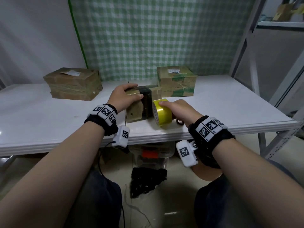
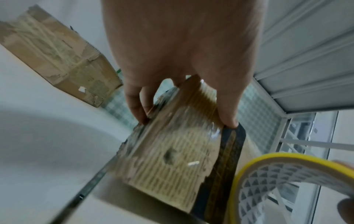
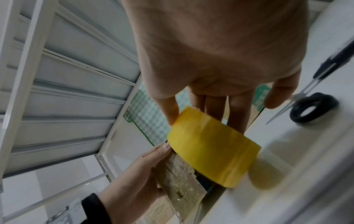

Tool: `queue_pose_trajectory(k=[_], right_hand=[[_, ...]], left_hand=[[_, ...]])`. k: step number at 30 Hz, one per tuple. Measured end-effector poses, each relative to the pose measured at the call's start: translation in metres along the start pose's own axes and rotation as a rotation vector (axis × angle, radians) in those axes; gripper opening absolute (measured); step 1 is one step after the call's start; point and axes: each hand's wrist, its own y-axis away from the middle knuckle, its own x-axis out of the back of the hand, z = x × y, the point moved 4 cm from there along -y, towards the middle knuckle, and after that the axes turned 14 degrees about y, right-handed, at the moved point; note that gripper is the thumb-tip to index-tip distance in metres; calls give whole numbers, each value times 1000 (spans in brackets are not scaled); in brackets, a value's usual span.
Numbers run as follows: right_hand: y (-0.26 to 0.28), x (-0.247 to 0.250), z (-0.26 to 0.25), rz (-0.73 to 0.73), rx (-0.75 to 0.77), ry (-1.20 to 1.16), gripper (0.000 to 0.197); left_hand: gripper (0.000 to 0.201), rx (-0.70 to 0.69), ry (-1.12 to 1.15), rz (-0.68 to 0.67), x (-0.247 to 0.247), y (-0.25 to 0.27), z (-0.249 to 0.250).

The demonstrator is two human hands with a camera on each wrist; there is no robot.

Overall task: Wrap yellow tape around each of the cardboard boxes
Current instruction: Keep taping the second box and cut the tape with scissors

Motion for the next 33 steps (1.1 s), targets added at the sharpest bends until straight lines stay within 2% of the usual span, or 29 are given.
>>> queue_pose_trajectory(k=[2, 4, 8, 11, 13, 16, 19, 21, 22, 24, 26, 29, 33], right_hand=[[3, 8, -6, 64, 41, -96, 47], [5, 16, -14, 110, 108, -229, 33], [14, 18, -27, 149, 282, -398, 22], [12, 13, -26, 203, 297, -409, 16], [5, 9, -22, 254, 275, -410, 20], [-8, 4, -23, 278, 264, -388, 33], [-21, -1, -27, 297, 269, -385, 35], [-25, -2, -31, 305, 259, -380, 30], [-27, -2, -34, 308, 254, -363, 31], [-30, -4, -38, 297, 248, -325, 32], [-34, -6, -42, 275, 232, -313, 33], [-34, -4, -49, 274, 217, -284, 50], [-23, 5, -53, 252, 236, -314, 43]], left_hand=[[41, 43, 131, 63, 0, -1, 1], [33, 124, 249, 117, -2, -3, -1], [29, 359, 351, 115, -7, -2, -6], [35, 411, 361, 142, -4, 0, -7], [35, 388, 332, 178, 0, -1, -8], [45, 204, 143, 188, 5, -3, -4], [42, 53, -43, 5, -7, -5, 3], [53, 36, -160, -122, -17, -3, 1], [61, 27, -206, -138, -20, -3, -2], [65, 35, -204, -114, -21, -5, -6], [61, 53, -154, -83, -21, -7, -10], [59, 61, -148, -48, -21, -7, -13], [59, 77, -143, -16, -20, -7, -18]])
